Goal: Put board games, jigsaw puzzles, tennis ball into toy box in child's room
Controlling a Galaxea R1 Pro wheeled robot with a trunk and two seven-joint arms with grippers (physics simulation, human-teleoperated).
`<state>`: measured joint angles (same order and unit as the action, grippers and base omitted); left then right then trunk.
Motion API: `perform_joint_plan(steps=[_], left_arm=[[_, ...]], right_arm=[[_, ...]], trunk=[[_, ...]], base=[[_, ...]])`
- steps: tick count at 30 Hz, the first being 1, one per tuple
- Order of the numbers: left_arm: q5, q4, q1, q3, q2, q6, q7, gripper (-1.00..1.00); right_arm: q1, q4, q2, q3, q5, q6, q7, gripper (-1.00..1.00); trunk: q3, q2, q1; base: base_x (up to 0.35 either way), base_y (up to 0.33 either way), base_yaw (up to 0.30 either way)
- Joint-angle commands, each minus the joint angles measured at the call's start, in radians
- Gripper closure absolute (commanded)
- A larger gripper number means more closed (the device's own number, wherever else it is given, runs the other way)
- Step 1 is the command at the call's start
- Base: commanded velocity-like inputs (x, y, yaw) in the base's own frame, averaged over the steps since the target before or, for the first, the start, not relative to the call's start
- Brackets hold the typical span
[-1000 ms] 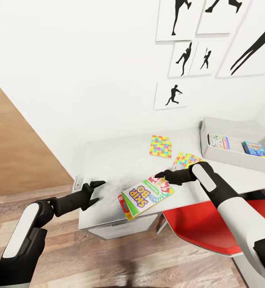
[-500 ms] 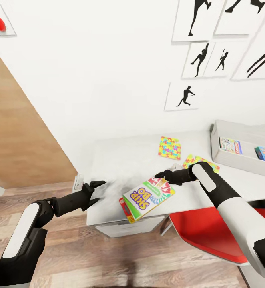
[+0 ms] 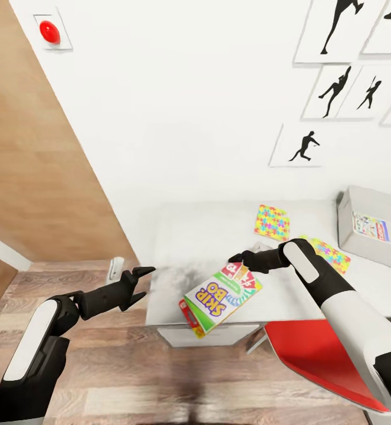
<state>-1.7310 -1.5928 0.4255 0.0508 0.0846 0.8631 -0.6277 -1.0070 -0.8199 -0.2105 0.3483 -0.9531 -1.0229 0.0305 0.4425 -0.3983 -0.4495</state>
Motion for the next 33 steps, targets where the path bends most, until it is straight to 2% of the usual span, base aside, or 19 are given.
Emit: perform_joint_plan(steps=[1, 16, 33], left_arm=[[-0.01, 0.0, 0.001, 0.001, 0.0, 0.002, -0.01, -1.0], [-0.01, 0.0, 0.001, 0.001, 0.0, 0.002, -0.01, -1.0], [-0.009, 0.001, 0.001, 0.001, 0.0, 0.002, -0.01, -1.0]], right_arm=[[-0.001, -0.001, -0.001, 0.003, 0.002, -0.002, 0.003, -1.0], [-0.001, -0.001, -0.001, 0.003, 0.003, 0.0, 0.002, -1.0], [-0.001, -0.001, -0.001, 0.003, 0.004, 0.0, 0.002, -1.0]], trunk=[[0.002, -0.002, 0.0], [0.002, -0.002, 0.0], [0.002, -0.002, 0.0]], base=[[-0.089, 0.0, 0.089], [-0.24, 0.0, 0.02], [-0.04, 0.0, 0.001]])
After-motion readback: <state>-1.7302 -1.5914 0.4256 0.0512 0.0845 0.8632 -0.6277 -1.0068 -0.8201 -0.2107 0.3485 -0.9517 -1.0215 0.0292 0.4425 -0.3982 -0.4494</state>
